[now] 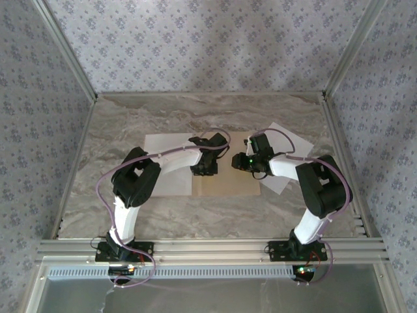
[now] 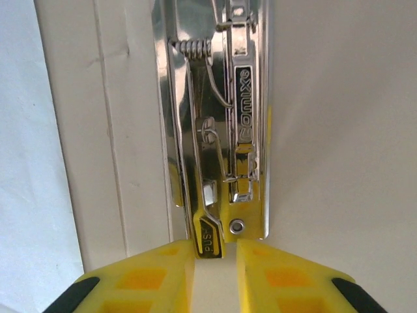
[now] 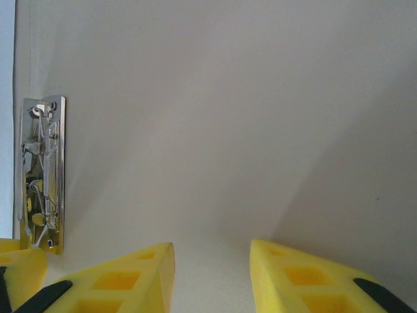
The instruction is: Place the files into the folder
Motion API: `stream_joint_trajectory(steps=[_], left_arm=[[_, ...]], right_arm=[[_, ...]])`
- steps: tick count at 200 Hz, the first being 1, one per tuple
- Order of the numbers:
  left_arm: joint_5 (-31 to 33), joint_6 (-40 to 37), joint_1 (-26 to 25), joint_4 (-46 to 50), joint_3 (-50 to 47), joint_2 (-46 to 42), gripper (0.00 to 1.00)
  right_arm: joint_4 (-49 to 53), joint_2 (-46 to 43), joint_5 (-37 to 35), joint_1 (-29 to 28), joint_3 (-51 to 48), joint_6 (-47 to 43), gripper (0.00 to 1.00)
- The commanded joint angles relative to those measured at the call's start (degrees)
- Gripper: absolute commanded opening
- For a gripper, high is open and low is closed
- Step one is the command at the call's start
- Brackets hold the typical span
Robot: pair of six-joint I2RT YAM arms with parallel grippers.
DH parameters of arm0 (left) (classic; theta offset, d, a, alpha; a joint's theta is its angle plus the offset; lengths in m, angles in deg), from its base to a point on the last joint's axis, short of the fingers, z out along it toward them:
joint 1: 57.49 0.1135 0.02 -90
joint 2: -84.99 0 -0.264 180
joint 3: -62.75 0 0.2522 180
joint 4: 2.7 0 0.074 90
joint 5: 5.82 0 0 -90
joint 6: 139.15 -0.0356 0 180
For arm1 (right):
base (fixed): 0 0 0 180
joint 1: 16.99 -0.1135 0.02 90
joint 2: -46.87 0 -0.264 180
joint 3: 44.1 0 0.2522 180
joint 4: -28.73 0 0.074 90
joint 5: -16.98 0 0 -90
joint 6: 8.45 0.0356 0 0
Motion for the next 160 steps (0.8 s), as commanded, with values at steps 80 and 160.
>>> stream_joint_trajectory(steps=[80, 160], left_arm=[[1.2, -0.6, 1.1, 2.5, 2.9, 1.2, 0.25], [0.3, -0.2, 1.2, 2.5, 2.4, 1.5, 0.2]], right_arm=[[2.2, 0.9, 1.3, 0.3, 1.8, 0.2, 0.37], [2.3, 1.1, 1.5, 0.2, 1.9, 0.2, 0.37]])
